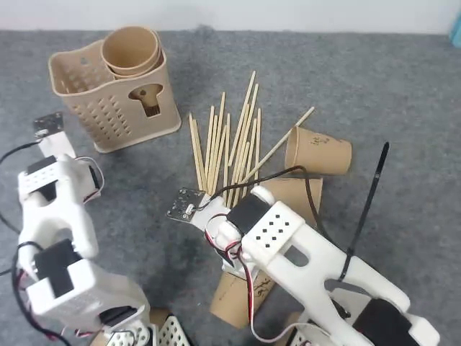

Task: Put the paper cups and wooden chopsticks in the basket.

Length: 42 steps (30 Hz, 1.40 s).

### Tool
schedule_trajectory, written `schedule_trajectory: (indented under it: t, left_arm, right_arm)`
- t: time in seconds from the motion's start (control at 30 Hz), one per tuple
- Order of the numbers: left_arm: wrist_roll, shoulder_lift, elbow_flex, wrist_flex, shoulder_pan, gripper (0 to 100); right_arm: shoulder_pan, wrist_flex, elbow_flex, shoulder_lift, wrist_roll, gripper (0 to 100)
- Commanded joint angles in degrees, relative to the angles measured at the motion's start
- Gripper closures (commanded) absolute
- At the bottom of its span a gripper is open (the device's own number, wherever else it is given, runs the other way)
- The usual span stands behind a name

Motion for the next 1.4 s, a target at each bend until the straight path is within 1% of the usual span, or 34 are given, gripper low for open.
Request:
schedule_trajectory:
  t: [0.0,0.17,0.33,0.5,0.63,0.8,0.93,1.0,1.1,1.17,1.23,1.37]
  left_arm:
    - [0.7,-0.4,-2.0,-1.1,-0.2,99]
    - [0.7,-0.4,-2.0,-1.1,-0.1,99]
    - [0.7,-0.4,-2.0,-1.1,-0.1,99]
    - [0.7,-0.4,-2.0,-1.1,-0.1,99]
    - [0.6,-0.4,-2.0,-1.1,-0.1,99]
    - [0.6,-0.4,-2.0,-1.1,-0.1,99]
    - [0.6,-0.4,-2.0,-1.1,-0.1,99]
    - [0.6,-0.4,-2.0,-1.1,-0.1,99]
    - [0.6,-0.4,-2.0,-1.1,-0.1,99]
    - [0.6,-0.4,-2.0,-1.1,0.0,99]
    - [0.6,-0.4,-2.0,-1.1,0.0,99]
    - [0.6,-0.4,-2.0,-1.1,0.0,99]
  right_arm:
    - [-0.5,3.7,-5.7,-0.7,1.4,99.0]
    - [-0.5,13.1,-19.5,-0.7,1.5,99.0]
    - [0.5,12.9,-24.3,-3.7,2.2,99.0]
    - [2.9,12.8,-25.6,-6.3,8.6,99.0]
    - [4.0,12.6,-22.0,-5.1,11.1,99.0]
    - [1.5,7.9,-11.3,-3.6,10.6,99.0]
    - [-1.9,4.0,-5.5,-2.9,7.1,98.5]
    - [-3.7,4.0,-4.2,-3.0,6.6,94.3]
    - [-4.8,4.0,-3.9,-3.6,1.4,83.5]
    - [-4.8,4.0,-4.7,-3.6,0.3,77.6]
    - [-4.8,4.4,-5.9,-3.6,0.4,75.8]
    - [-4.9,9.3,-12.6,-3.6,0.2,75.8]
